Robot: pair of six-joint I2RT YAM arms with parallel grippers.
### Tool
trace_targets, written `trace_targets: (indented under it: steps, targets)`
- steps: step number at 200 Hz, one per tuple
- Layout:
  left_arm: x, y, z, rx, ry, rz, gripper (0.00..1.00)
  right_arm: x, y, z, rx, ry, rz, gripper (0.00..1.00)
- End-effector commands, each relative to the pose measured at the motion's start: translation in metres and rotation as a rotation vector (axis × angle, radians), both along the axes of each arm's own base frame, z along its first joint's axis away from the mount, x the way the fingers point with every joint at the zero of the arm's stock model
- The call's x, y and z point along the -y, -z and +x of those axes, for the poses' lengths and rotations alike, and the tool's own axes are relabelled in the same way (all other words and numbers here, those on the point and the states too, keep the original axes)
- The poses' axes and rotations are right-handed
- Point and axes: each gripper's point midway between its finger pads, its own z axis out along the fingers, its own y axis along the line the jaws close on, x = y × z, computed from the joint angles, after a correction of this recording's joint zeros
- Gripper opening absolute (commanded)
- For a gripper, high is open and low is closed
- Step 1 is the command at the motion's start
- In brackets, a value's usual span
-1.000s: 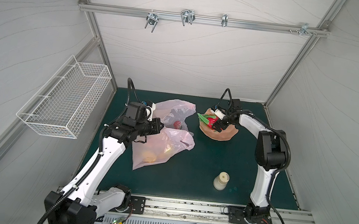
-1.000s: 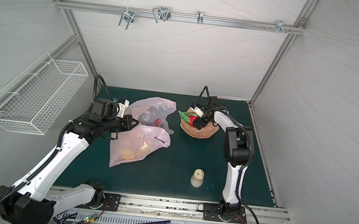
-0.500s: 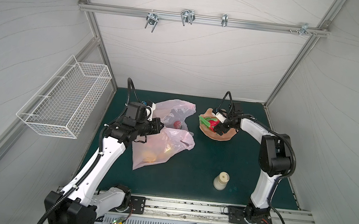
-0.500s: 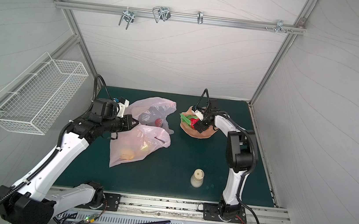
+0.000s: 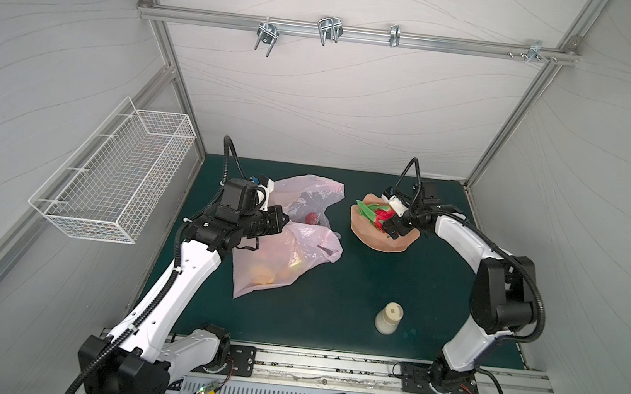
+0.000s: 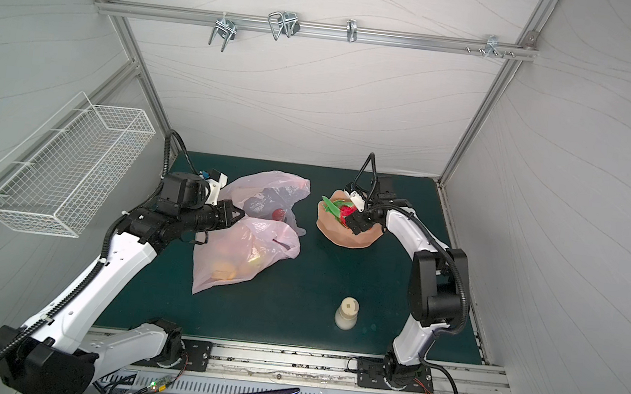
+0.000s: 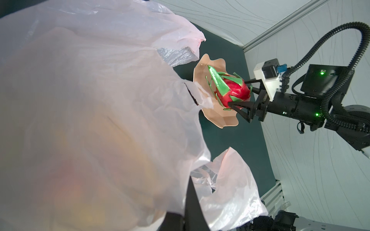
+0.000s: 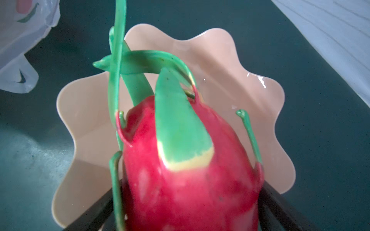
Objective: Place the fruits into the plastic bag
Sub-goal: Pick up the fruit from the plate, then place the fruit in the plastic bag.
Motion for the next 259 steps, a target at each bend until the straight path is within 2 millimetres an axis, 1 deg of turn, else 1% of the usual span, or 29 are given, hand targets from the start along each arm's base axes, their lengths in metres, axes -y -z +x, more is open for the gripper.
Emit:
trace_targets:
  steps: [1, 20, 54, 63, 89, 118, 147, 169, 196, 237, 259]
  targets:
    - [0.006, -0.022, 0.010, 0.076, 0.007, -0.030, 0.00, -0.002, -0.035, 0.001, 0.070, -0.001, 0.072, 0.63]
    - [0.008, -0.021, 0.011, 0.070, 0.012, -0.034, 0.00, -0.004, -0.042, -0.006, 0.066, -0.021, 0.126, 0.63]
    - [0.012, -0.020, 0.013, 0.070, 0.026, -0.041, 0.00, -0.021, -0.061, -0.026, 0.076, -0.090, 0.241, 0.63]
    - [0.013, -0.020, 0.013, 0.070, 0.028, -0.041, 0.00, -0.028, -0.066, -0.033, 0.077, -0.113, 0.271, 0.63]
    - [0.016, -0.020, 0.014, 0.072, 0.034, -0.045, 0.00, -0.059, -0.071, -0.058, 0.043, -0.235, 0.325, 0.63]
    - [0.018, -0.020, 0.015, 0.071, 0.040, -0.050, 0.00, -0.089, -0.064, -0.076, -0.004, -0.309, 0.336, 0.63]
    - [0.022, -0.026, 0.017, 0.082, 0.050, -0.067, 0.00, -0.122, -0.060, -0.094, -0.039, -0.382, 0.361, 0.63]
    - [0.025, -0.029, 0.017, 0.088, 0.066, -0.073, 0.00, -0.143, -0.055, -0.103, -0.058, -0.414, 0.360, 0.64]
    - [0.027, -0.032, 0.016, 0.099, 0.075, -0.083, 0.00, -0.166, -0.045, -0.107, -0.105, -0.434, 0.363, 0.64]
    - [0.029, -0.035, 0.013, 0.114, 0.087, -0.096, 0.00, -0.199, -0.043, -0.105, -0.134, -0.450, 0.395, 0.64]
    - [0.032, -0.040, 0.011, 0.128, 0.108, -0.106, 0.00, -0.214, -0.037, -0.106, -0.153, -0.466, 0.388, 0.64]
